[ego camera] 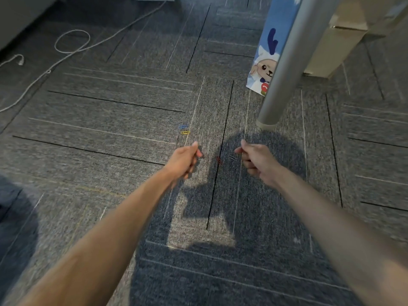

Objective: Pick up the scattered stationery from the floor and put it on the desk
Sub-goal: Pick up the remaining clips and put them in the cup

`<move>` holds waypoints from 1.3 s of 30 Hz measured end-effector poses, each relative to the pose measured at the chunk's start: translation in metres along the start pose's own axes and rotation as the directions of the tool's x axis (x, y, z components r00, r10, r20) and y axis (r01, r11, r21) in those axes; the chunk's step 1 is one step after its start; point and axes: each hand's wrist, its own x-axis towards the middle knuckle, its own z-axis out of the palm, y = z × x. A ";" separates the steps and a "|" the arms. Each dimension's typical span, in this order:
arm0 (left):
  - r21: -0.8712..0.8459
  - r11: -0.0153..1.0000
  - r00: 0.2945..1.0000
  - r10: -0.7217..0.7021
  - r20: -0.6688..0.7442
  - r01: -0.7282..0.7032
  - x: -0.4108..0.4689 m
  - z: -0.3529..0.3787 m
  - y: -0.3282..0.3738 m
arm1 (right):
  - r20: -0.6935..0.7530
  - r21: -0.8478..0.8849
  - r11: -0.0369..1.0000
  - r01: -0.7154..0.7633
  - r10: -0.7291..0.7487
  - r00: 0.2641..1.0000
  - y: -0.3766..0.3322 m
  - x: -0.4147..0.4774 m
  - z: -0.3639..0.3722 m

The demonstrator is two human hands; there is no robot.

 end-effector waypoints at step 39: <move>0.936 0.136 0.905 0.335 0.264 -0.323 0.053 0.000 0.011 | 0.045 -0.793 0.568 0.221 -0.307 0.951 0.003 0.019 0.003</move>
